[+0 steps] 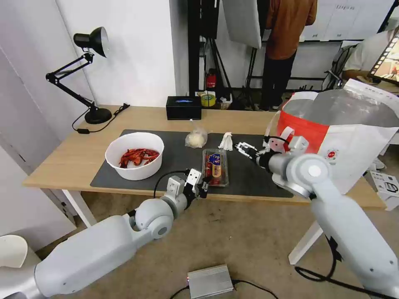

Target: Pick up the trash from the table and place it into the takeout bag.

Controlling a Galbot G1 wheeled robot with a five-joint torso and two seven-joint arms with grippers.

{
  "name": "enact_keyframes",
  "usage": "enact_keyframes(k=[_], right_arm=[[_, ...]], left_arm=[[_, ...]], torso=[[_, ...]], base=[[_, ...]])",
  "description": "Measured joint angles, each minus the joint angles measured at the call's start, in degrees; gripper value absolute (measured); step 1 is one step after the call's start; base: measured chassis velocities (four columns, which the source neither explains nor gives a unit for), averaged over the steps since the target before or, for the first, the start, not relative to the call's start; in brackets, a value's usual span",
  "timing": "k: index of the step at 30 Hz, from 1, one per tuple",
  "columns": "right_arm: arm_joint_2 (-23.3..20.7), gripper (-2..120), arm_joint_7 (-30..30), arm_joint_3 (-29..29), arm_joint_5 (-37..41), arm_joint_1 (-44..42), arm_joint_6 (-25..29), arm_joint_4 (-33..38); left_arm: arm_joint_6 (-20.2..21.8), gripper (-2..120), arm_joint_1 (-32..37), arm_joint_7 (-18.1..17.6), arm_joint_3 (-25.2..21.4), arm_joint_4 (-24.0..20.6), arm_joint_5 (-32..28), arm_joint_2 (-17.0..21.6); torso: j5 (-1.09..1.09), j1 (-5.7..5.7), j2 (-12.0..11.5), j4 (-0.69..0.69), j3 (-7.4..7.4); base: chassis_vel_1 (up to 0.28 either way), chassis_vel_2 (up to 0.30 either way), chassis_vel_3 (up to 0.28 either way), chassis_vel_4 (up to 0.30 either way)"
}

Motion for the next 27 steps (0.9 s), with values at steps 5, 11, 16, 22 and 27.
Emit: enact_keyframes(k=[5,11,16,22,27], right_arm=[[3.33,100,2.24,-1.11,0.23,3.92,-1.47,-4.48],[6.10,100,3.91,-1.65,-1.09,6.22,-3.13,-8.72],[8.02,100,5.88,-1.79,-1.07,7.56,-4.68,-11.72],[10.20,100,7.83,-2.04,-0.30,9.51,-5.76,-14.32],[12.00,100,10.87,-2.40,-0.03,10.92,-6.81,-16.34]], left_arm=[[-0.03,0,0.06,-0.01,0.01,0.00,-0.07,0.07],[-0.16,0,0.53,-0.15,-0.10,0.08,-0.06,-0.39],[-0.21,0,0.69,-0.35,-0.23,0.00,-0.10,-0.48],[-0.26,0,0.59,-0.39,-0.37,-0.01,-0.43,-0.25],[-0.28,0,0.75,-0.67,-0.69,-0.19,-0.85,-0.06]], torso=[[-0.01,0.00,0.00,0.01,0.00],[-0.01,0.00,0.00,0.00,0.00],[0.00,0.00,0.00,-0.01,0.00],[-0.01,0.00,0.00,0.00,0.00],[-0.01,0.00,0.01,0.00,0.00]], base=[[0.000,0.000,0.000,0.000],[0.000,0.000,0.000,0.000],[0.000,0.000,0.000,0.000],[0.000,0.000,0.000,0.000],[0.000,0.000,0.000,0.000]])
